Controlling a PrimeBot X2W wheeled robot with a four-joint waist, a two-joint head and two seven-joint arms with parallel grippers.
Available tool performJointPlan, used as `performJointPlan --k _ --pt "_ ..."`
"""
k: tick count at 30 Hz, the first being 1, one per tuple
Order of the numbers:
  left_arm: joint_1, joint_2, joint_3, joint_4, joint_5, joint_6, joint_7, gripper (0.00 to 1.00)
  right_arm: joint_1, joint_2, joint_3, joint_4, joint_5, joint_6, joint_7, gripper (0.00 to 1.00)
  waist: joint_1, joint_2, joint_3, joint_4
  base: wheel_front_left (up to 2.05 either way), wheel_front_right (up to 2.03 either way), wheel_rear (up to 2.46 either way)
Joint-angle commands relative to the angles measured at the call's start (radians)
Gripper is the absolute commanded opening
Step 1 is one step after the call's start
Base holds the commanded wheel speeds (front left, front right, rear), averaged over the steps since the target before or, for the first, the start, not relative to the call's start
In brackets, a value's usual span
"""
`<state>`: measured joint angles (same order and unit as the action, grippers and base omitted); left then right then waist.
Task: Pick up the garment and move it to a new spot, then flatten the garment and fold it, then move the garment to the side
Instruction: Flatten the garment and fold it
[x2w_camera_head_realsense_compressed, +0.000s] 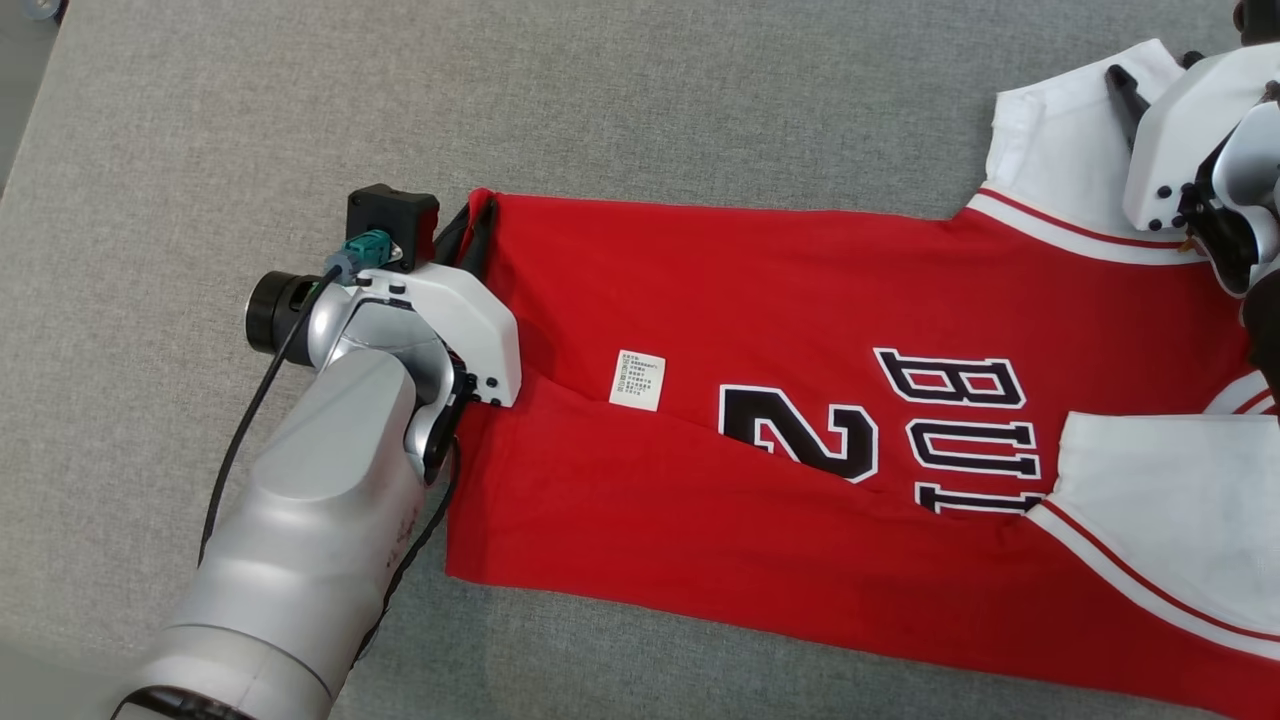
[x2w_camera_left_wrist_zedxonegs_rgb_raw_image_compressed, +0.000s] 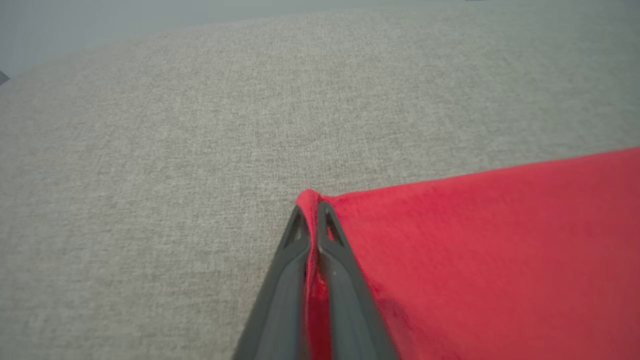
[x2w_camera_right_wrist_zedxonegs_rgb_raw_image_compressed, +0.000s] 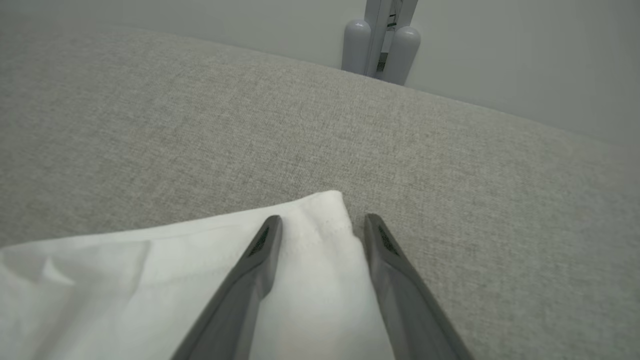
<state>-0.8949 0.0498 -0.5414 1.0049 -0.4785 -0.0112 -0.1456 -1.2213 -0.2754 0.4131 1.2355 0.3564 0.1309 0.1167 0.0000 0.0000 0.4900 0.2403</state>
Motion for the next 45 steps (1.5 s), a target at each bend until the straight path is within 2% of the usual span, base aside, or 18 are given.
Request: performJointPlan --k 1,2,7,14,19,24,35,40,45 --pt "0.008 0.002 -0.033 -0.003 -0.029 0.016 0.001 0.00 0.000 -0.011 0.012 0.015 0.000 0.000 0.014 0.49 0.0000 0.0000 0.007 0.007 0.00 0.00 0.00" --pt "0.001 0.002 -0.055 -0.005 -0.051 0.029 -0.004 0.00 -0.003 -0.021 0.016 0.021 0.001 0.000 0.017 0.00 0.0000 0.0000 0.011 0.010 0.00 0.00 0.00" --pt "-0.016 0.002 -0.086 -0.003 -0.089 0.052 -0.035 0.00 -0.022 -0.045 0.020 0.025 -0.006 -0.001 -0.028 0.00 0.0000 0.0000 0.015 0.011 0.00 0.00 0.00" --pt "-0.039 0.005 -0.095 0.020 -0.122 0.091 -0.104 0.00 -0.047 -0.053 -0.004 0.026 -0.032 -0.001 -0.202 0.00 0.0000 0.0000 -0.011 -0.006 0.00 0.00 0.00" --pt "-0.028 0.009 -0.076 0.028 -0.109 0.096 -0.119 0.00 -0.022 -0.030 -0.015 0.027 -0.028 -0.001 -0.300 0.00 0.0000 0.0000 -0.051 -0.036 0.00 0.00 0.00" --pt "0.036 0.055 -0.030 -0.039 -0.066 0.109 -0.119 0.00 0.033 -0.003 -0.014 0.001 0.006 0.000 -0.357 0.00 0.0000 0.0000 -0.101 -0.077 0.00 0.00 0.00" --pt "0.249 0.121 0.073 -0.129 -0.002 0.078 -0.120 0.00 0.319 0.005 0.034 -0.228 0.138 0.000 -0.383 0.00 0.0000 0.0000 -0.237 -0.160 0.00 0.00 0.00" --pt "0.344 0.131 0.117 -0.148 0.020 0.067 -0.120 0.00 0.480 0.004 0.030 -0.351 0.183 0.000 -0.383 0.00 0.0000 0.0000 -0.289 -0.196 0.00 0.00 0.00" --pt "0.421 0.136 0.154 -0.151 0.039 0.051 -0.120 0.00 0.623 0.037 0.025 -0.424 0.217 0.000 -0.383 0.00 0.0000 0.0000 -0.328 -0.232 0.00 0.00 0.00"
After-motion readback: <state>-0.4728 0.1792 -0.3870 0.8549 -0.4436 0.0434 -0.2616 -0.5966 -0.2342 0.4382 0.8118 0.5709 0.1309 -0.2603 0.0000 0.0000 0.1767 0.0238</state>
